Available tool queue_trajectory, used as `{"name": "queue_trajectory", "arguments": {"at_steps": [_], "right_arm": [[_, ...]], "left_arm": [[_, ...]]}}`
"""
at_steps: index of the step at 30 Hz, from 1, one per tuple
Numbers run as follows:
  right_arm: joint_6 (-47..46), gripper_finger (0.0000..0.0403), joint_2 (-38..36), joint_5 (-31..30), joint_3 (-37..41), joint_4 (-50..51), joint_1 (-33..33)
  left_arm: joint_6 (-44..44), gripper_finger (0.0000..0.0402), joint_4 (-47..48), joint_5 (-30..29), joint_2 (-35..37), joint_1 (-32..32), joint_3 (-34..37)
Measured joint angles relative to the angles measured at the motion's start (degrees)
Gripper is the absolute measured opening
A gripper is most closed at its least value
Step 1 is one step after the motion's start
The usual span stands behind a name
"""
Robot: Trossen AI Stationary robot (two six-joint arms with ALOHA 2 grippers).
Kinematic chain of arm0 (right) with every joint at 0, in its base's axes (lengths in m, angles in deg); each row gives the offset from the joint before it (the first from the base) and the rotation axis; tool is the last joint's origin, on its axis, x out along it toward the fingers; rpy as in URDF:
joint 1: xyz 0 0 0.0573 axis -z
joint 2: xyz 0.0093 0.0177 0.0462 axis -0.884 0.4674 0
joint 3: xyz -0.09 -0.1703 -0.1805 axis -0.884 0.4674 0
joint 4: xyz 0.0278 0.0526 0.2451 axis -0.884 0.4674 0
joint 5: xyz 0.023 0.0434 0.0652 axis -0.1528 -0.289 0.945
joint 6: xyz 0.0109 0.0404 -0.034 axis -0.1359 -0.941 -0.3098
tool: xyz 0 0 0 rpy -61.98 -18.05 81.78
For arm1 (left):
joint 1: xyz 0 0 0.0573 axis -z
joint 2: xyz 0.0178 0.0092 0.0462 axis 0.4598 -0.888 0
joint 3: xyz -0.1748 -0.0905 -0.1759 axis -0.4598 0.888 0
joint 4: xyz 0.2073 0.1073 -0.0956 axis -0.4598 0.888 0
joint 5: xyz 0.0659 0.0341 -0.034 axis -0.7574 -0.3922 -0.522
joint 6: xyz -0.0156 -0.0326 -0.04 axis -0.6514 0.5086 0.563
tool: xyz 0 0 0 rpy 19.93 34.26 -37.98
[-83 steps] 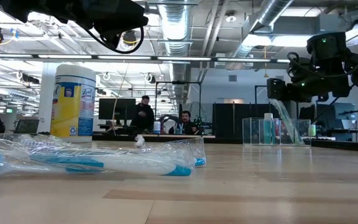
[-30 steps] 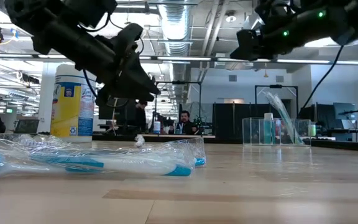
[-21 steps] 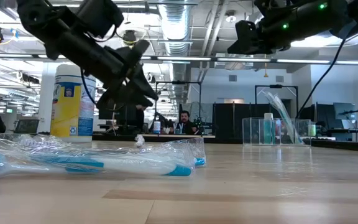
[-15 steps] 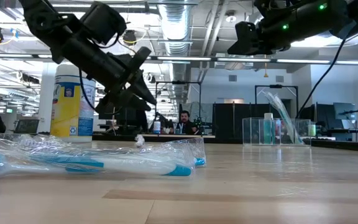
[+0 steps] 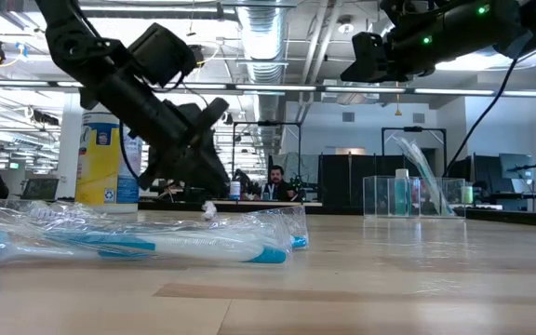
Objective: Pick & Place toothbrushing station
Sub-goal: Put the top purple toothbrush into the right transparent organizer
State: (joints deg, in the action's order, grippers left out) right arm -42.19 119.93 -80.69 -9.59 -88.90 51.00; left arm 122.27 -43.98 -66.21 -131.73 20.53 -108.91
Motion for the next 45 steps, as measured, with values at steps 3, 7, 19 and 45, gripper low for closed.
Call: {"name": "queue_trajectory", "arguments": {"at_steps": [3, 7, 19, 45], "right_arm": [[0.02, 0.0176, 0.00, 0.00, 0.00, -0.01, 0.00], [0.00, 0.0174, 0.00, 0.00, 0.00, -0.01, 0.00], [0.02, 0.0171, 0.00, 0.00, 0.00, 0.14, 0.00], [-1.50, 0.0162, 0.02, 0.00, -0.02, 2.20, 0.00]], "left_arm": [[0.05, 0.0094, 0.02, -0.02, -1.48, -0.09, 0.00], [0.25, 0.0101, -0.06, 0.00, -2.60, -0.43, 0.00], [1.15, 0.0155, -0.06, 0.46, -2.59, -0.69, 0.00], [3.00, 0.0150, 3.58, 0.44, -2.59, 3.27, -0.02]]}}
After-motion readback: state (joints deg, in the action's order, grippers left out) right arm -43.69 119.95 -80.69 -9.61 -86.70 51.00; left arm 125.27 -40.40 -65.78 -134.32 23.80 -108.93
